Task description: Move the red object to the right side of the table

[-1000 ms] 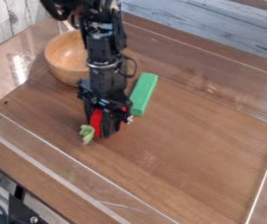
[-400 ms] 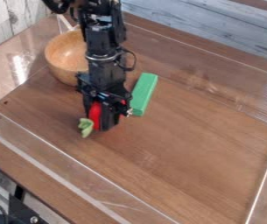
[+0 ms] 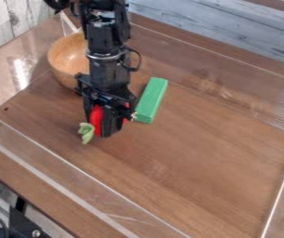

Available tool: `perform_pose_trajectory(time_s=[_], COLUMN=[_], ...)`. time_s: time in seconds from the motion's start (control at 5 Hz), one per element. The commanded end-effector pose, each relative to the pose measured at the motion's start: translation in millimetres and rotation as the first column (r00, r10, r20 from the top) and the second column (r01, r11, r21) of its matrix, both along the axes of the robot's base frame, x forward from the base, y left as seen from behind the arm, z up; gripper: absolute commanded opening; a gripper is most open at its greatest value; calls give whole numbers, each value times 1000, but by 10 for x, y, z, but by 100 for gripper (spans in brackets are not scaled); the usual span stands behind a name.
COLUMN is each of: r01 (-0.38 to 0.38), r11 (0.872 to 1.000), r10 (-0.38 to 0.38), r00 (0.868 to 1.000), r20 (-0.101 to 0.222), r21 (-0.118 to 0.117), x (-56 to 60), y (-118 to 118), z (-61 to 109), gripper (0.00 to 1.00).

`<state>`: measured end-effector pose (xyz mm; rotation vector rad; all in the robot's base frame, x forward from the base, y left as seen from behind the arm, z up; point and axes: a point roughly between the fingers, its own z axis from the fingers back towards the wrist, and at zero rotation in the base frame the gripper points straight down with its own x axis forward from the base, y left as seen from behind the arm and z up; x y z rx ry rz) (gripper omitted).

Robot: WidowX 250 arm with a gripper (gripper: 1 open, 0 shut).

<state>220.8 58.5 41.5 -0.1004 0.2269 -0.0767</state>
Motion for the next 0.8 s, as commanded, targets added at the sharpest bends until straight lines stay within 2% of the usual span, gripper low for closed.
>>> perform_pose_trajectory(time_s=[0.0,0.2,0.4,0.6], r01=[-17,-4,89,183], r11=[999,998,994,982], r10=[13,-2,-96,-187], r00=[997,995,988,974], r20=[77,99,122,130], r21=[42,62,60,45], x=[84,108,176,243], y=[-279,-675,-1140,-1646], z=[383,626,683,621], gripper=[0,0,0,0])
